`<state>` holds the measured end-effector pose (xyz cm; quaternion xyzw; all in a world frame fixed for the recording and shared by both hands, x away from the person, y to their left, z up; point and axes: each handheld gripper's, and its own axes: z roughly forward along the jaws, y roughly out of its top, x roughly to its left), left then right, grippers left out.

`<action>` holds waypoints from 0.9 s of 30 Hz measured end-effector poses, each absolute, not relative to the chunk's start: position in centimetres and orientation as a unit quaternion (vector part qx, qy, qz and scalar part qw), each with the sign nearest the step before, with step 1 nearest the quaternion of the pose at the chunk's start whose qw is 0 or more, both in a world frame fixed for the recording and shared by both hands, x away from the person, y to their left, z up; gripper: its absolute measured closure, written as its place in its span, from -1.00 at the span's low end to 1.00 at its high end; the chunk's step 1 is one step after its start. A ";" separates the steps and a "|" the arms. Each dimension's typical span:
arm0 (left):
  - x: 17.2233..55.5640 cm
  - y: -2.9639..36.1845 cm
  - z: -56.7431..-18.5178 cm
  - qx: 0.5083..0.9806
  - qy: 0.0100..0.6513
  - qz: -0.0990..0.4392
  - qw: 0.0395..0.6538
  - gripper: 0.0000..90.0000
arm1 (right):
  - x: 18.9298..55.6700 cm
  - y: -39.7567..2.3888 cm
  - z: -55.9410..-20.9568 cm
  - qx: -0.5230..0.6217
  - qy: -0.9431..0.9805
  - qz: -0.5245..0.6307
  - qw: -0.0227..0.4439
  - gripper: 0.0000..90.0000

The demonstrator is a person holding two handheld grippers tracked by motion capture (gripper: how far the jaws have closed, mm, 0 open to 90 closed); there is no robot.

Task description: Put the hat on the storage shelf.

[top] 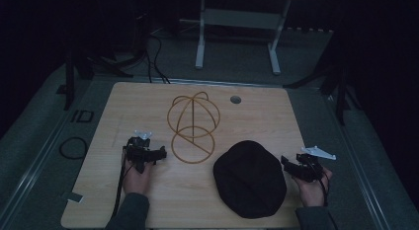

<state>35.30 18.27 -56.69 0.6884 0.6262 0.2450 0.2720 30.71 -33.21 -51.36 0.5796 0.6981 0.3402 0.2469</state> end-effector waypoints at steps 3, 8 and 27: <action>35.3 18.3 -56.7 0.688 0.626 0.245 0.272 -0.99 | 30.6 -32.6 -50.3 0.577 0.697 0.345 0.250 -0.23; 35.3 18.2 -56.7 0.688 0.626 0.245 0.272 -0.99 | 30.5 -31.5 -48.9 0.564 0.703 0.354 0.251 -0.25; 35.3 18.2 -56.7 0.686 0.628 0.246 0.274 -0.99 | 31.1 -26.1 -45.8 0.539 0.716 0.385 0.220 -0.69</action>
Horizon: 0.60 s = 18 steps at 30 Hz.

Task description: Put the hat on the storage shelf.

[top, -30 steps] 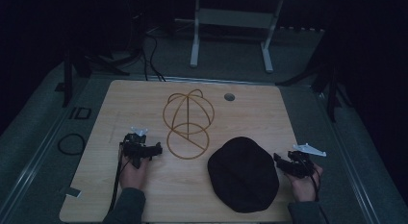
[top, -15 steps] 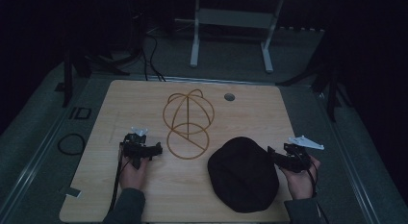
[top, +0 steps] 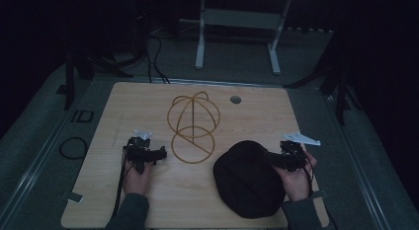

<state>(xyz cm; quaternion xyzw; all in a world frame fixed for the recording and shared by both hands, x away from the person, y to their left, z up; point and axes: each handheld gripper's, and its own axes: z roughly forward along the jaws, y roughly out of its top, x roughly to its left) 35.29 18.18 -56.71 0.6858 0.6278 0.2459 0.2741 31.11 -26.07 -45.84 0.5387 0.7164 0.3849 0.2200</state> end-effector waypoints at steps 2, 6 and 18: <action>35.3 18.2 -56.7 0.686 0.628 0.246 0.274 -0.99 | 31.2 -25.3 -45.8 0.537 0.720 0.383 0.216 -0.75; 35.3 18.2 -56.7 0.686 0.628 0.246 0.274 -0.99 | 31.2 -24.4 -46.0 0.529 0.731 0.380 0.204 -0.77; 35.3 18.2 -56.7 0.686 0.628 0.246 0.274 -0.98 | 31.4 -22.1 -48.2 0.524 0.766 0.327 0.178 -0.76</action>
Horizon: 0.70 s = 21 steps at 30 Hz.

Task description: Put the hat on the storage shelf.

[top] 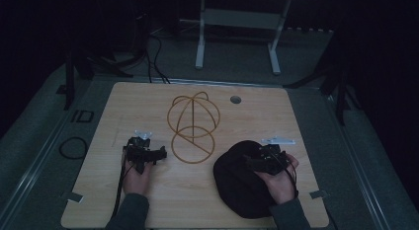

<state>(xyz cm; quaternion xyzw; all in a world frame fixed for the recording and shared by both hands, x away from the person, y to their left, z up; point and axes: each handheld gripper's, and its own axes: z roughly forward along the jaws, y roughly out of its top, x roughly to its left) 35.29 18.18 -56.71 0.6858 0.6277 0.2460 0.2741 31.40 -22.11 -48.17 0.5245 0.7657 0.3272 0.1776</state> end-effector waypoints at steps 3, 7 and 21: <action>35.3 18.2 -56.7 0.686 0.628 0.246 0.274 -0.98 | 31.3 -21.9 -48.5 0.521 0.774 0.315 0.173 -0.69; 35.3 18.2 -56.7 0.686 0.628 0.246 0.274 -0.98 | 31.2 -21.6 -48.6 0.518 0.782 0.298 0.178 -0.41; 35.3 18.2 -56.7 0.686 0.628 0.246 0.274 -0.99 | 31.1 -21.5 -49.3 0.512 0.793 0.267 0.195 0.58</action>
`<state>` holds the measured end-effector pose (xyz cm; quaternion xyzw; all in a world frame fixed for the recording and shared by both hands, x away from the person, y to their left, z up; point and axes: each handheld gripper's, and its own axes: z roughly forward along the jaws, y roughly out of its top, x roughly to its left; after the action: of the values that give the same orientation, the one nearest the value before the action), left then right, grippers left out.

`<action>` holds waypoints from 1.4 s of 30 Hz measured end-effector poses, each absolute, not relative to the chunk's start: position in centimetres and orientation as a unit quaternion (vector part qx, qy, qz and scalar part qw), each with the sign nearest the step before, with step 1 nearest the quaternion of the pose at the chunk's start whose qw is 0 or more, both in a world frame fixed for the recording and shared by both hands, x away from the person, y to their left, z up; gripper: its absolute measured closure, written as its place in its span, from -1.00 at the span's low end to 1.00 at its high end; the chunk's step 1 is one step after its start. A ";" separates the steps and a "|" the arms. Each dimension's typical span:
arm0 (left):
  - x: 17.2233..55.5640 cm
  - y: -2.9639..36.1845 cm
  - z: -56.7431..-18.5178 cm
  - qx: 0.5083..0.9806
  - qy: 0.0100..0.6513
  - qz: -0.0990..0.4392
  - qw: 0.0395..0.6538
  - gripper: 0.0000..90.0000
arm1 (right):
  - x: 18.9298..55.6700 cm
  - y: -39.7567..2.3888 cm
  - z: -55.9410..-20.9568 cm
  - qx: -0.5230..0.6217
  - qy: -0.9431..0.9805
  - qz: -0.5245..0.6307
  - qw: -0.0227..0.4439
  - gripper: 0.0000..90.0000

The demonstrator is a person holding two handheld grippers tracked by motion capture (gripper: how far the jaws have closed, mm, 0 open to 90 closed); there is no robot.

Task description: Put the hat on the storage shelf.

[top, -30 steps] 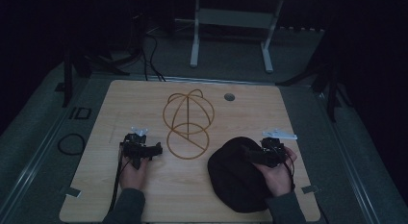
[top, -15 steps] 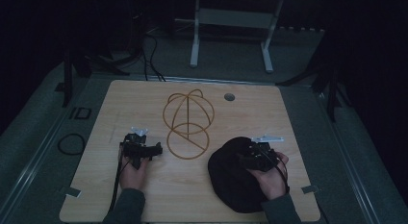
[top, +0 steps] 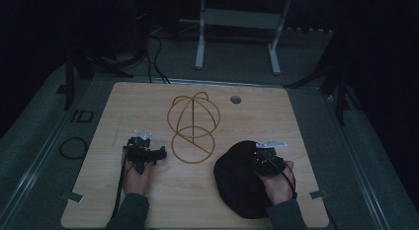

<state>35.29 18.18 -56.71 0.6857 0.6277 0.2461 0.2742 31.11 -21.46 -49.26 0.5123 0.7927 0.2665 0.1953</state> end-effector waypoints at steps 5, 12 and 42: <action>35.3 18.2 -56.7 0.686 0.628 0.246 0.274 -0.98 | 31.5 -21.6 -49.5 0.513 0.796 0.267 0.178 0.85; 35.3 18.2 -56.7 0.686 0.628 0.246 0.274 -0.98 | 31.7 -22.0 -48.4 0.503 0.802 0.276 0.168 0.90; 35.3 18.2 -56.7 0.687 0.628 0.245 0.273 -0.99 | 33.0 -22.7 -42.1 0.450 0.821 0.273 0.219 0.91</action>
<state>35.29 18.20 -56.69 0.6866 0.6275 0.2452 0.2732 32.96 -22.69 -42.06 0.4504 0.8214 0.2732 0.2187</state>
